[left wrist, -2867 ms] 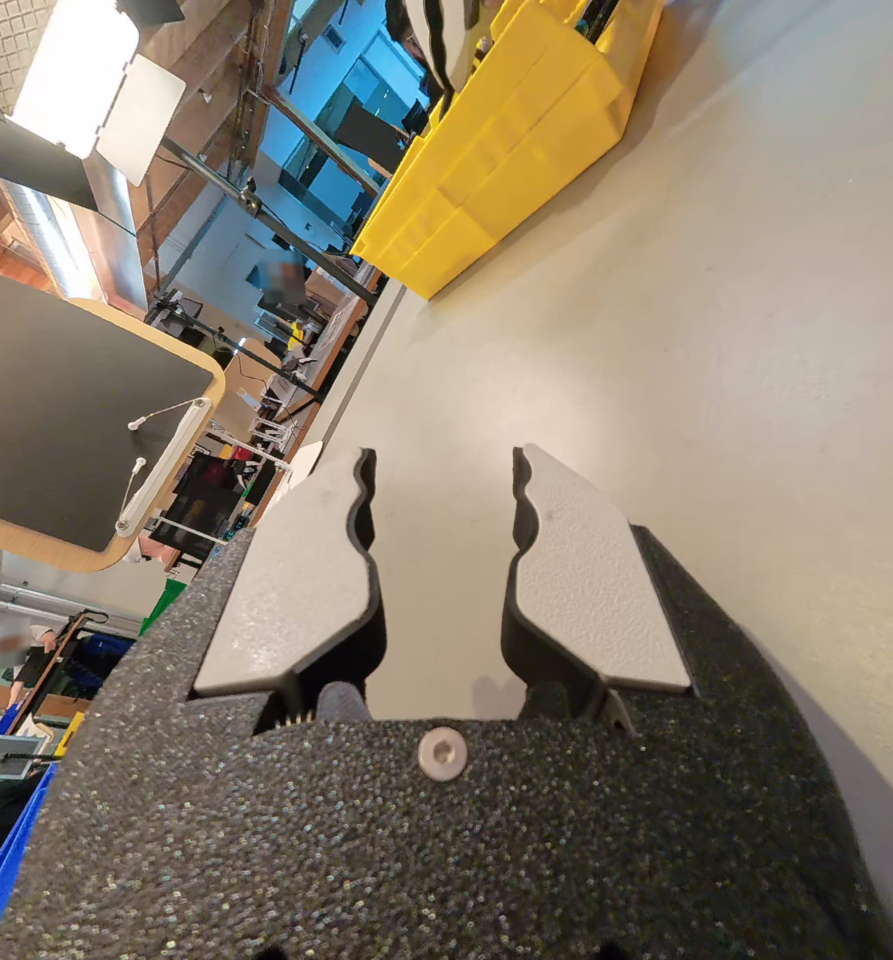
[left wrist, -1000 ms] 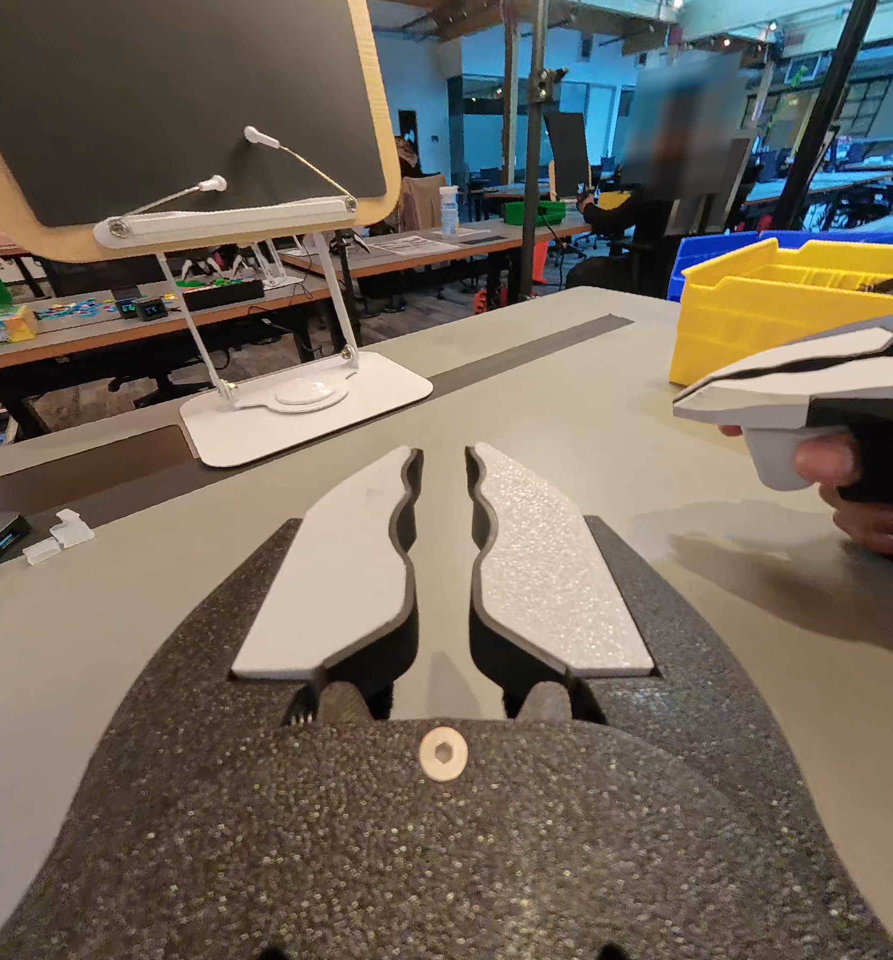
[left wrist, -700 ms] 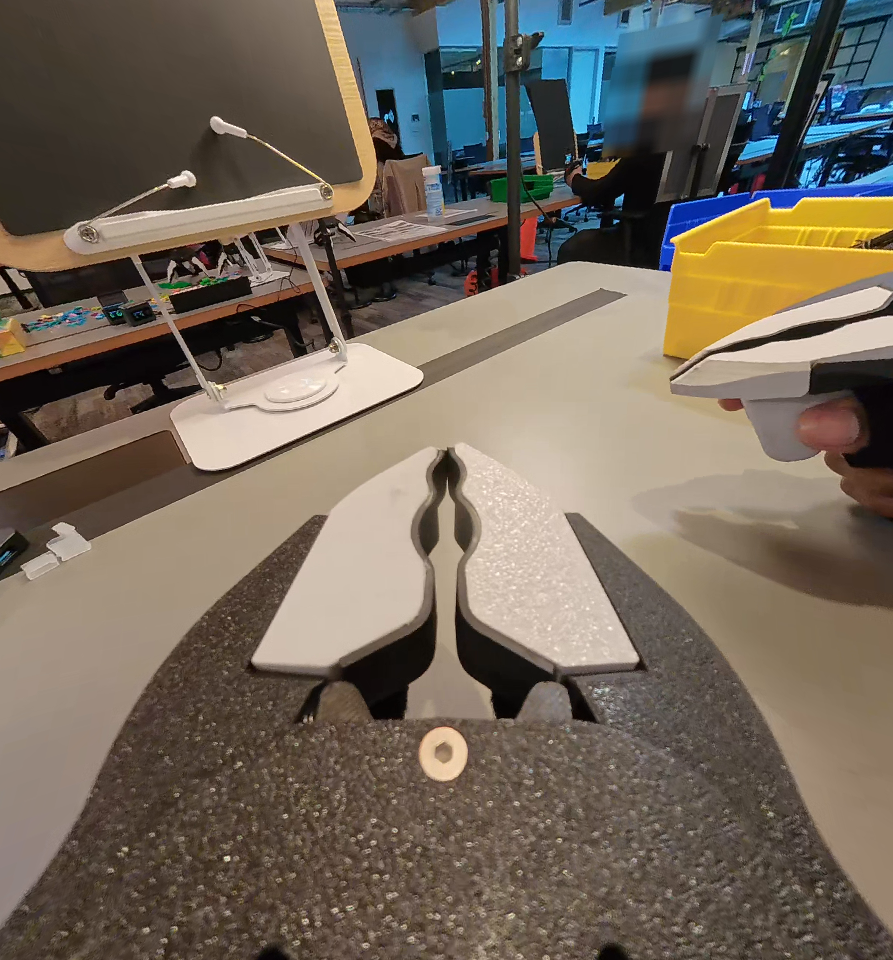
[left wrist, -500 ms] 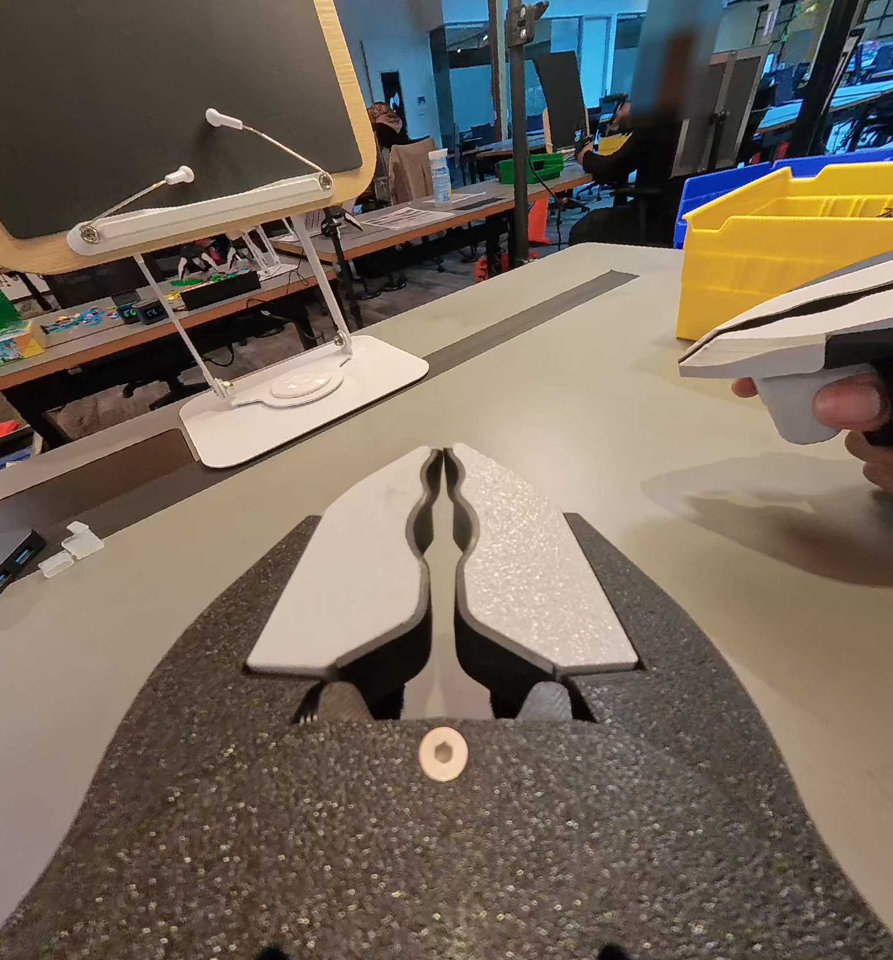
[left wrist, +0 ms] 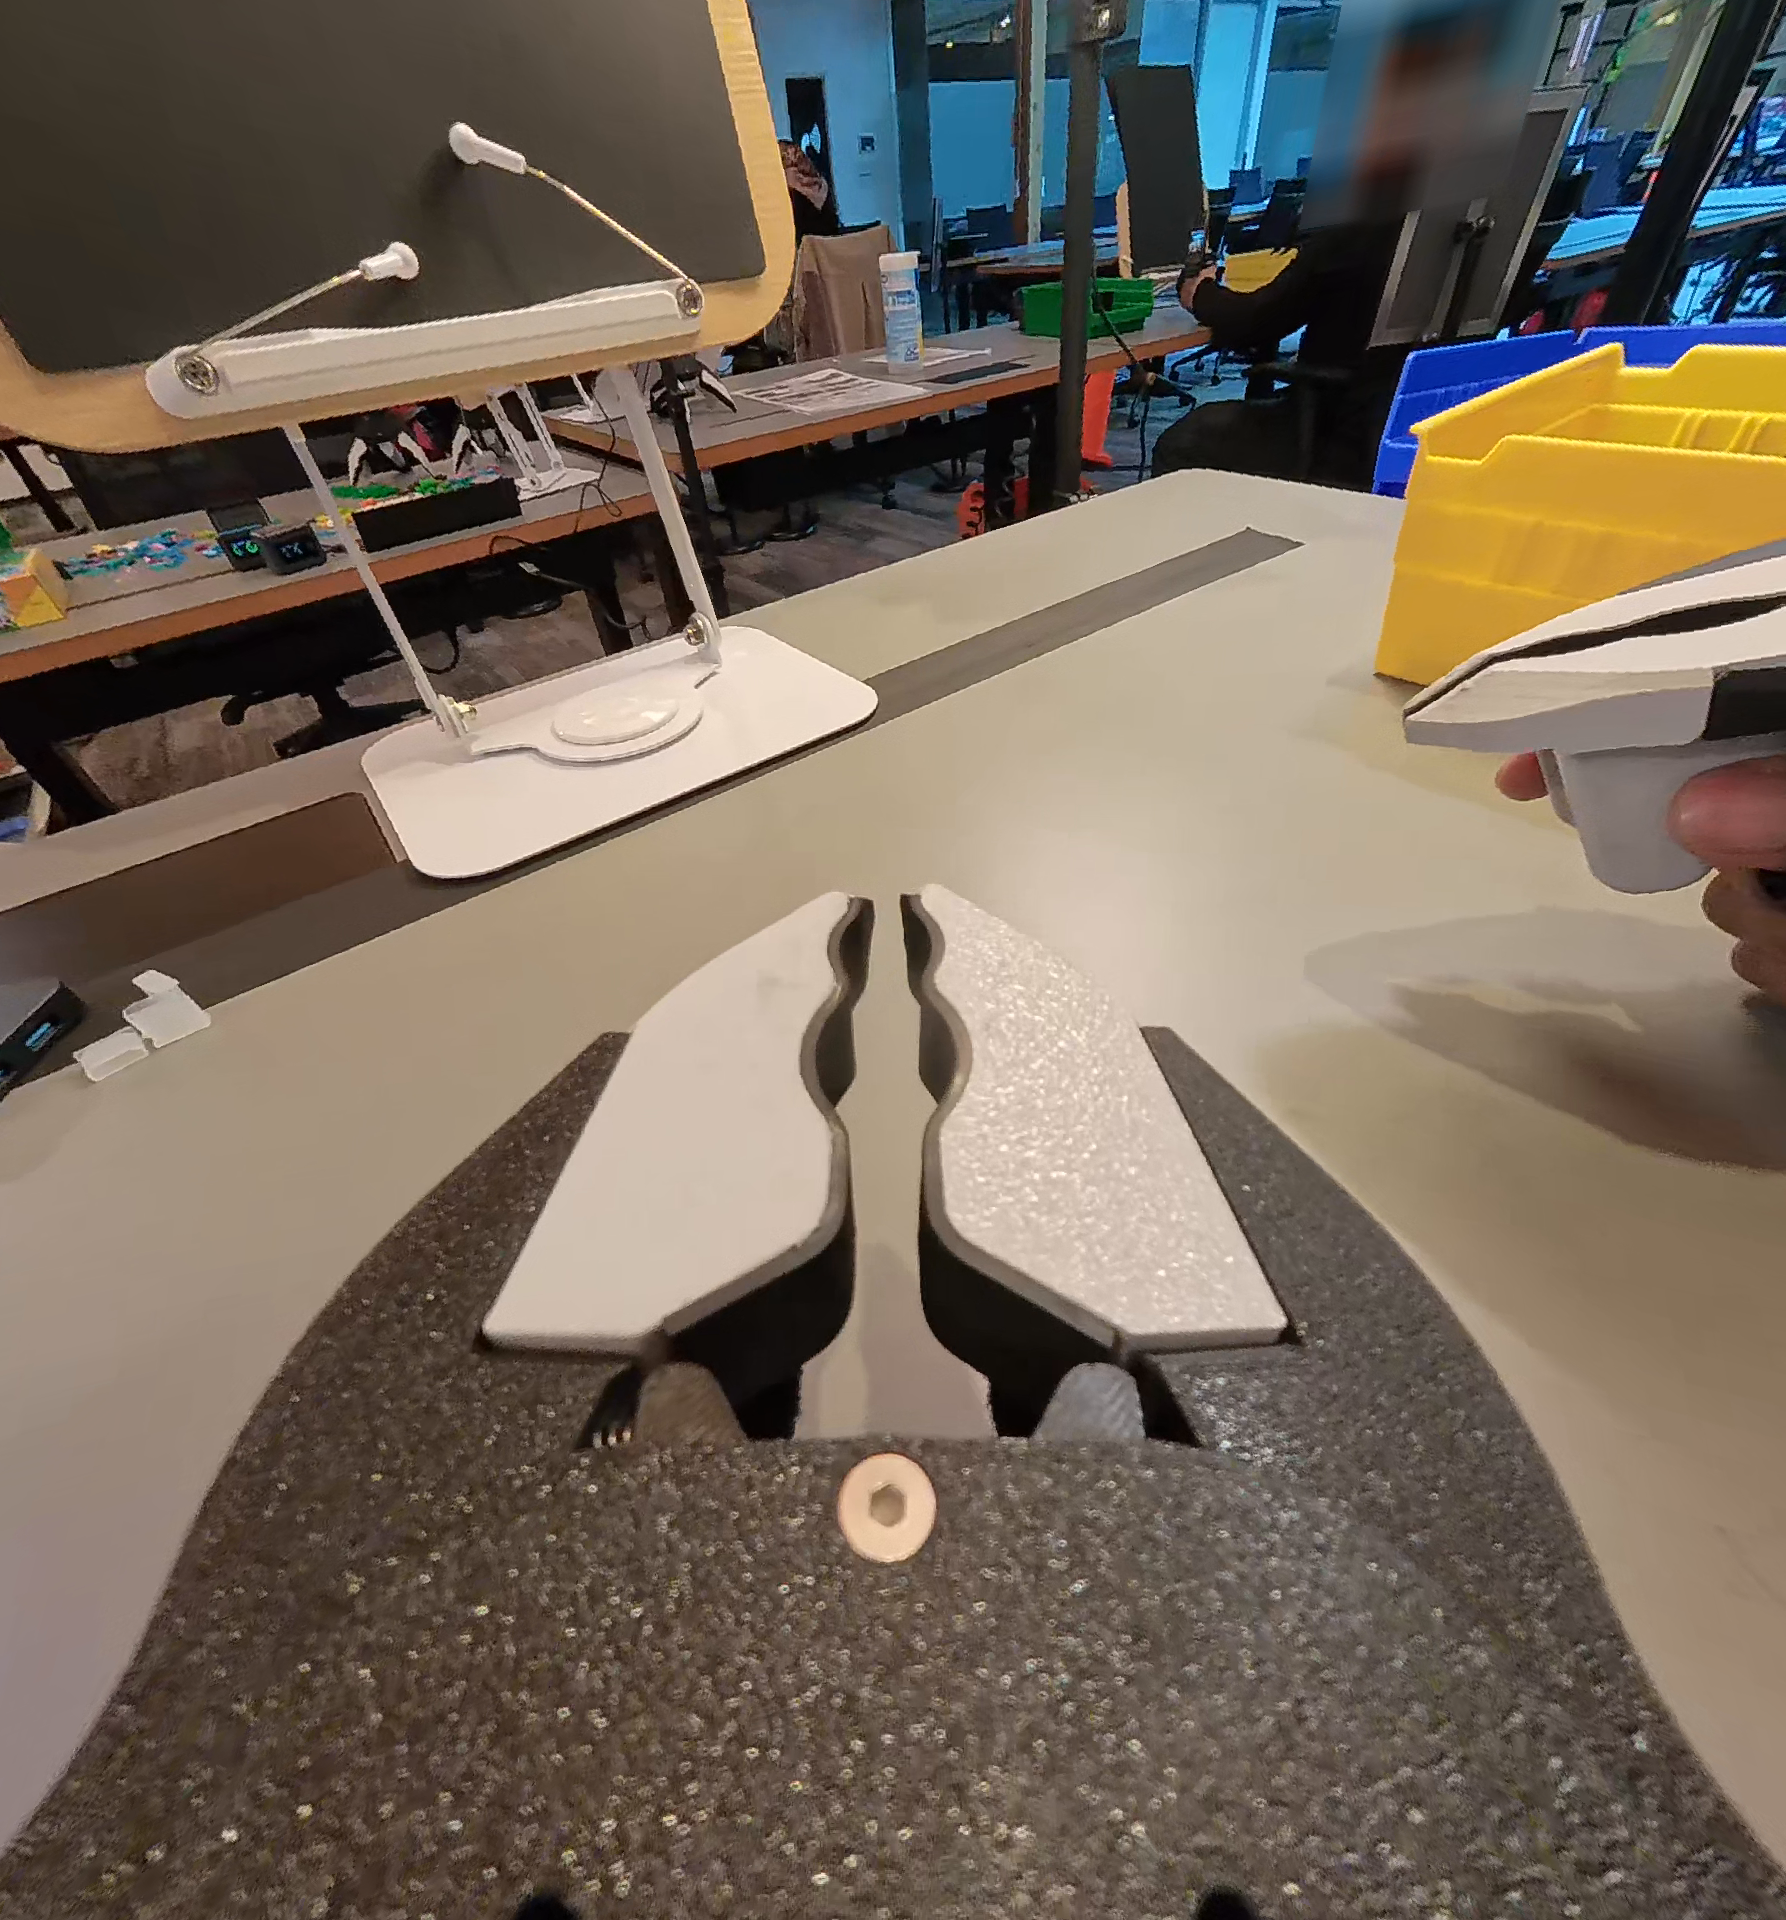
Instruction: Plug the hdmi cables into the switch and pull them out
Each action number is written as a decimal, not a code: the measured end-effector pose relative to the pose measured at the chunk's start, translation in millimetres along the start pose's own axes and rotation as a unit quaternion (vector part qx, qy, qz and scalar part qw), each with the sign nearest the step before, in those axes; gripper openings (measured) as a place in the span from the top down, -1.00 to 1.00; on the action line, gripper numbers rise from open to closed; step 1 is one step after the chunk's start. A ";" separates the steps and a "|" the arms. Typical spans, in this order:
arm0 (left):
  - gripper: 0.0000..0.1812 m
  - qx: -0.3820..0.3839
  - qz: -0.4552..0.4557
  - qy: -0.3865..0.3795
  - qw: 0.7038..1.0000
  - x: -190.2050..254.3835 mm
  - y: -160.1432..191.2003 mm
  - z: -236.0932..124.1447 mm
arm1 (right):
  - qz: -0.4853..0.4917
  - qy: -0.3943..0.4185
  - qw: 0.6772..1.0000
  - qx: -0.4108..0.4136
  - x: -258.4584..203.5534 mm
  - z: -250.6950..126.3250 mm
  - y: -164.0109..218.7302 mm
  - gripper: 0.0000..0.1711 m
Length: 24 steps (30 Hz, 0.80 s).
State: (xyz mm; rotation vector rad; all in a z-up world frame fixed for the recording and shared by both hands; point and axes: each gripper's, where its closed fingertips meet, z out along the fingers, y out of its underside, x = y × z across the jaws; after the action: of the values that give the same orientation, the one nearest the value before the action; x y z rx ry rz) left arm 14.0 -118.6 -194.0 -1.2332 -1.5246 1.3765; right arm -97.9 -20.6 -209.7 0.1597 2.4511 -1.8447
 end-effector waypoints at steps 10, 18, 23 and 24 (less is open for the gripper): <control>0.87 -0.005 0.000 0.008 1.000 2.2 1.5 -1.1 | 0.019 -0.016 1.000 0.010 0.9 -2.1 -2.4 0.98; 0.79 -0.021 0.012 -0.018 1.000 18.0 12.9 -54.0 | -0.049 -0.013 0.997 0.050 -24.1 -50.4 1.7 0.95; 0.71 0.017 -0.042 -0.092 0.995 18.2 13.9 -133.8 | -0.036 0.046 0.993 0.101 -21.2 -120.0 8.3 0.87; 0.70 0.031 -0.053 -0.104 0.993 18.7 12.7 -150.3 | -0.032 0.064 0.991 0.110 -18.3 -133.9 10.2 0.84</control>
State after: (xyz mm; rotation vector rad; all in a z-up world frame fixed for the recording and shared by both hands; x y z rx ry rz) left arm 153.1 -58.3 -183.7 -0.9808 -1.6495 1.5065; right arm -77.6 110.1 -180.2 0.2205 2.3518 -2.1952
